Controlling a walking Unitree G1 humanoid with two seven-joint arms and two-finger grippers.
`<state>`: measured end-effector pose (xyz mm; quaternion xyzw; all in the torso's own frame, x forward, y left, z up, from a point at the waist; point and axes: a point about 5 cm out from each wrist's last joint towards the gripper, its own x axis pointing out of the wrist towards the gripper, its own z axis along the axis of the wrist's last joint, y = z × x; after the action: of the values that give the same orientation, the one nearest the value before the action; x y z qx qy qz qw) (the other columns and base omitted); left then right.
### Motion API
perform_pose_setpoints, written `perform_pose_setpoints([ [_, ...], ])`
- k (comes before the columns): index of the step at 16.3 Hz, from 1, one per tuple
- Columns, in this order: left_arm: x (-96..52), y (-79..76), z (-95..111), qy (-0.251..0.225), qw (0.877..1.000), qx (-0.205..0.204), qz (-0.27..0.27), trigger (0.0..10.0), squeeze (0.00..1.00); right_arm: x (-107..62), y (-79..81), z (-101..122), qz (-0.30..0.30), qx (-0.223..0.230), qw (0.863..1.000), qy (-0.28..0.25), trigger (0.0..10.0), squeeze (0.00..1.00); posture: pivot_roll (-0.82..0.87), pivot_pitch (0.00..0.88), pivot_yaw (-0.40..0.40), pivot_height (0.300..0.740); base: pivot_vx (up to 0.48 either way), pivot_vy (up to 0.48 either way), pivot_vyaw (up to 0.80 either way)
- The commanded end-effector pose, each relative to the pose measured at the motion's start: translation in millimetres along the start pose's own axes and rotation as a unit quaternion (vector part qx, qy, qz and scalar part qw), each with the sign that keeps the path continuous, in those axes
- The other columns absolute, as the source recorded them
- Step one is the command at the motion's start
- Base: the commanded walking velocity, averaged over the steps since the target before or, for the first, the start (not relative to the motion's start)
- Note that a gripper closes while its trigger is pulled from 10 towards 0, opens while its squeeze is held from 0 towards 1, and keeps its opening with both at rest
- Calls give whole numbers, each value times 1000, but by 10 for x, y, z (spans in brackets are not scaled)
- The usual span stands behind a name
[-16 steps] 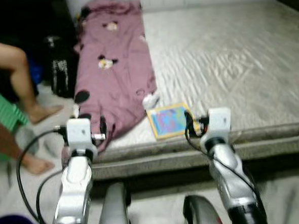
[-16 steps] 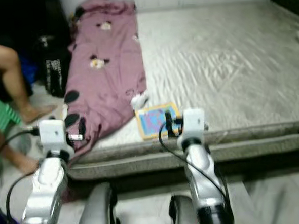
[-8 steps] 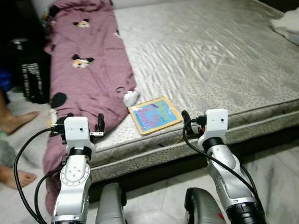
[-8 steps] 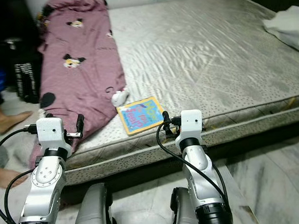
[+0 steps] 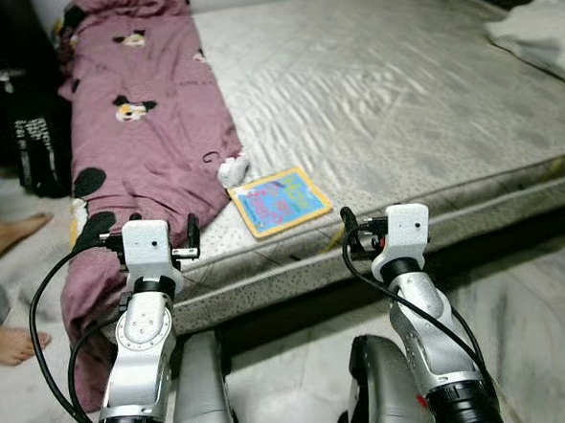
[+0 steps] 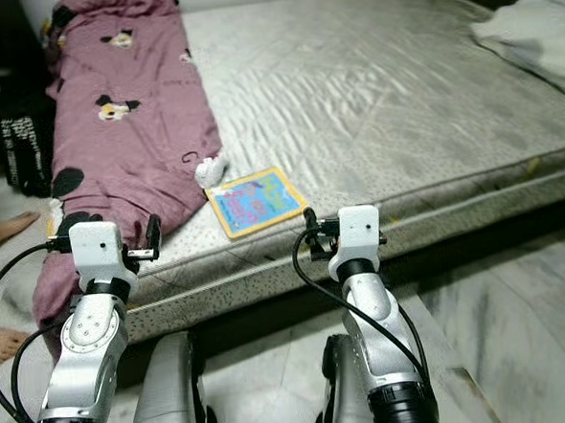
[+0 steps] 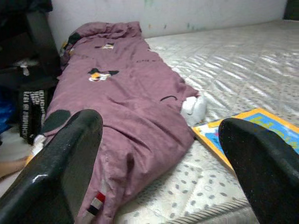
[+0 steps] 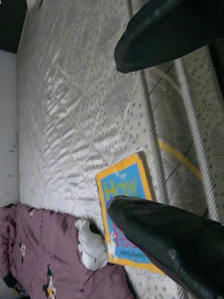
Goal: Clean up the room
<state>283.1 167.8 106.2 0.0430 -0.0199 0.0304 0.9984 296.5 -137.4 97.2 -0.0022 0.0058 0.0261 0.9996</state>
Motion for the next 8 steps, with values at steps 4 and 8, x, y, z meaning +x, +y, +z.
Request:
perform_pose_setpoints([
  [4,-4,9,22,-2,1000,-2,-6,10000,0,3,5,-7,1,-5,1000,0,10000,0,51,48,19,535,0,0,0],
  [8,-15,11,28,-2,1000,-3,-11,10000,0,1,27,-7,6,-22,1000,-2,10000,0,54,58,21,535,60,0,0],
])
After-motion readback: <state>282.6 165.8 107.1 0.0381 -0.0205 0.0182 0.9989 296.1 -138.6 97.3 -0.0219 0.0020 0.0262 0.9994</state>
